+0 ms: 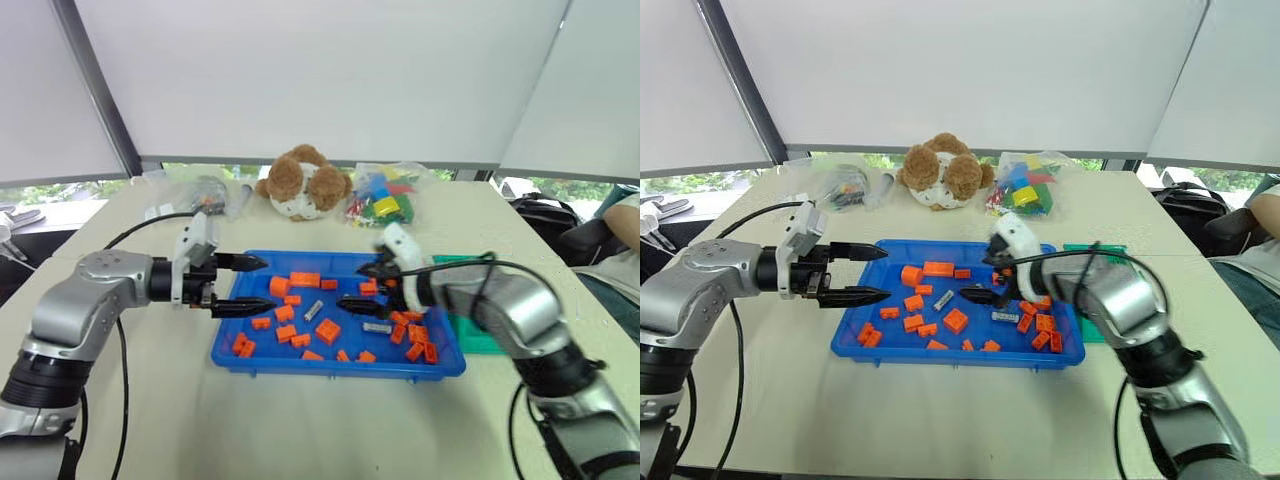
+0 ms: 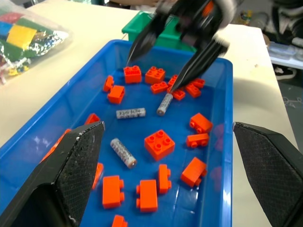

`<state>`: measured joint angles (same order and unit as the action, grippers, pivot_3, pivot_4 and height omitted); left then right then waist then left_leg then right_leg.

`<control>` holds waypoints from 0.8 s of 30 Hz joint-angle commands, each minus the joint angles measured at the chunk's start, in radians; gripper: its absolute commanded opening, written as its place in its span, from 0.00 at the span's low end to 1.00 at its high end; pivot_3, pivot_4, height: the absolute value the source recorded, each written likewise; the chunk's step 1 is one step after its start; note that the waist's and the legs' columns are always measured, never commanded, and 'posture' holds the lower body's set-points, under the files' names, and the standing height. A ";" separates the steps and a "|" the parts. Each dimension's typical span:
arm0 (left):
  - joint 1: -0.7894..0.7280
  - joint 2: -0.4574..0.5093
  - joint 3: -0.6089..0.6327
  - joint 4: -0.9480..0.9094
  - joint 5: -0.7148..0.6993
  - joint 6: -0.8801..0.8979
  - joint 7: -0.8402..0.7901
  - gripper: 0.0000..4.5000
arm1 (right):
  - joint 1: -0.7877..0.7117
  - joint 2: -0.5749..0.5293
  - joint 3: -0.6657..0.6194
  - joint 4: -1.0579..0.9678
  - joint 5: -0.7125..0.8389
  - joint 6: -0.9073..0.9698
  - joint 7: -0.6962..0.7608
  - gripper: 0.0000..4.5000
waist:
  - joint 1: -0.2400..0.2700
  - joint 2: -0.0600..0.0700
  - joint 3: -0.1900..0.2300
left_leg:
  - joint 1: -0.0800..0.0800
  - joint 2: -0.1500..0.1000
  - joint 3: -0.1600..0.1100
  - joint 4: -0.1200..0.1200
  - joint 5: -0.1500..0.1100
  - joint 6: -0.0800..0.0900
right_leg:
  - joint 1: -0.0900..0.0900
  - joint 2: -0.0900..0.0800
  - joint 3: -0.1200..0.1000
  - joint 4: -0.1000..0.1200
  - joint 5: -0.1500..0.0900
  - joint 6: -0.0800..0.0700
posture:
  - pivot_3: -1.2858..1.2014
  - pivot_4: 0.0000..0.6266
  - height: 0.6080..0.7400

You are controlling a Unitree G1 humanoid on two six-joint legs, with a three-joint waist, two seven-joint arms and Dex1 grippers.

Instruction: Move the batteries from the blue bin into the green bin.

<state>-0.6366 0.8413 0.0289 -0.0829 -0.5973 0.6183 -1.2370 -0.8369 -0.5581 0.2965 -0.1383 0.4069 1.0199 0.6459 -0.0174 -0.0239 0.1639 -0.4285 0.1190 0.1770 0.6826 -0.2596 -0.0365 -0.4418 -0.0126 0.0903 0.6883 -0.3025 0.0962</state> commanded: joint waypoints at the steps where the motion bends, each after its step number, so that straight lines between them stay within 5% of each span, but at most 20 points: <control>1: -0.018 0.014 0.031 -0.012 0.002 -0.020 -0.001 1.00 | -0.047 0.049 0.048 0.076 -0.069 -0.046 -0.009 0.98 | 0.003 0.000 0.000 | 0.000 0.000 0.000 0.000 0.000 0.000 | 0.000 0.000 0.000 0.000 0.000 0.000 | 0.52 0.24 0.78; 7: -0.004 0.019 0.038 -0.041 -0.007 -0.012 0.012 1.00 | -0.059 0.167 0.138 0.251 -0.182 -0.112 -0.027 0.98 | -0.004 0.000 0.000 | 0.000 0.000 -0.001 0.001 0.000 0.000 | 0.000 0.000 -0.001 0.000 0.000 0.000 | 0.52 0.24 0.78; 24: 0.012 0.008 0.031 -0.068 -0.006 -0.018 0.041 1.00 | -0.042 0.321 0.110 0.409 -0.299 -0.120 -0.087 0.98 | -0.006 0.000 0.000 | -0.001 0.000 -0.002 0.001 0.000 -0.001 | 0.001 -0.001 -0.004 0.001 0.000 0.000 | 0.52 0.24 0.78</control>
<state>-0.6216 0.8449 0.0330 -0.1225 -0.5981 0.6174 -1.1961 -0.8776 -0.2452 0.4133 0.2609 0.1224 0.8947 0.5577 -0.0236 -0.0241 0.1637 -0.4291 0.1192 0.1744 0.6831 -0.2592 -0.0373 -0.4407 -0.0133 0.0854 0.6889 -0.3025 0.0963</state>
